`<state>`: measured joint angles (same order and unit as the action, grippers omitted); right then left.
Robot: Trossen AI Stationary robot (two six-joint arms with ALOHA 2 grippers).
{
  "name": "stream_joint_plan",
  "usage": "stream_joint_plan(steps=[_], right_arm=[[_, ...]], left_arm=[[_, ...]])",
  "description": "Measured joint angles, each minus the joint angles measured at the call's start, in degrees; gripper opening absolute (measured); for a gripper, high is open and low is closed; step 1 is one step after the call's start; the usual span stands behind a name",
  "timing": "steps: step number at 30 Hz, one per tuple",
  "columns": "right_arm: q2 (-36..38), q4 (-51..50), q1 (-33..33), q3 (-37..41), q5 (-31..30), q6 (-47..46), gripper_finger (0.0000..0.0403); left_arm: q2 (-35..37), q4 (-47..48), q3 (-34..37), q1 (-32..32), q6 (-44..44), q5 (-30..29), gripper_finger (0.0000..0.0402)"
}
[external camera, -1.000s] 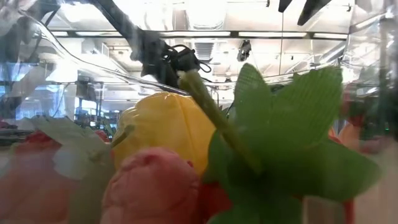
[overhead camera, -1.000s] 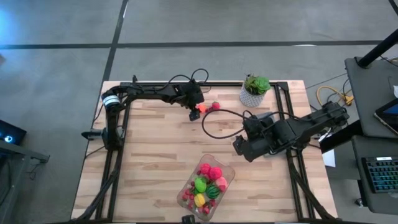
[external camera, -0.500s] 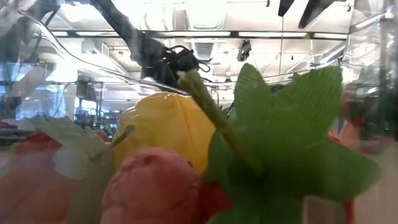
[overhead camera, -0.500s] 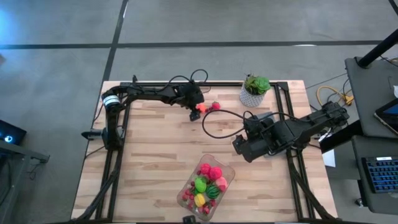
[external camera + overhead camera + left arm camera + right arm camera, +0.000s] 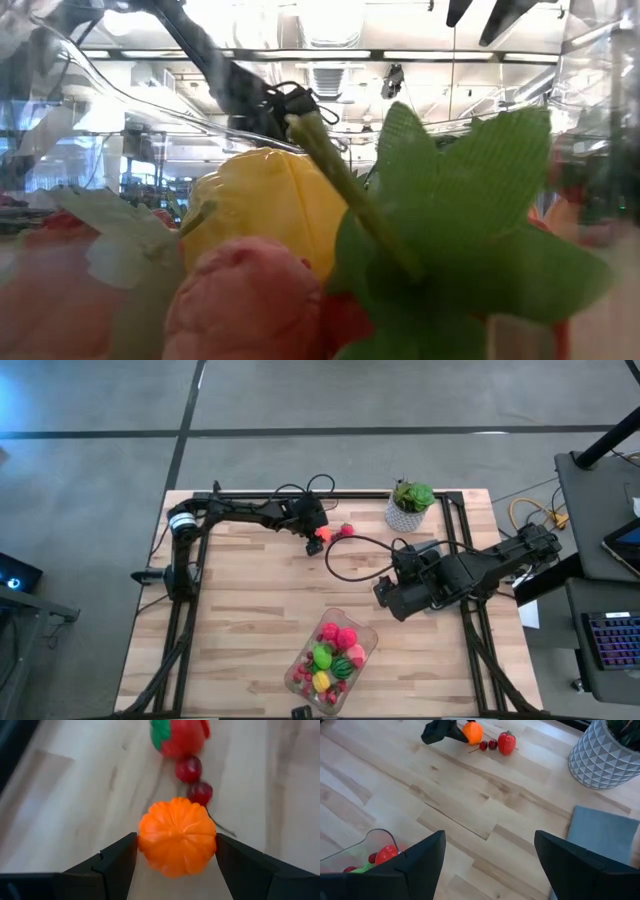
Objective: Pick and placing Produce into tupperware
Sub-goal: Put the orange pumpkin into the transparent basket
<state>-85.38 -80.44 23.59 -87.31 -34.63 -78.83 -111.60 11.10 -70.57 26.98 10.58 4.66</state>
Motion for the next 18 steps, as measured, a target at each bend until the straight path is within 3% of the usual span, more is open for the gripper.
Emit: stream_joint_plan(steps=[18], right_arm=[[0.00, -0.05, 0.00, 0.04, 0.02, -0.39, 0.0295]], left_arm=[[-0.67, -1.06, -0.24, -0.09, 0.56, -0.80, 0.0244]])
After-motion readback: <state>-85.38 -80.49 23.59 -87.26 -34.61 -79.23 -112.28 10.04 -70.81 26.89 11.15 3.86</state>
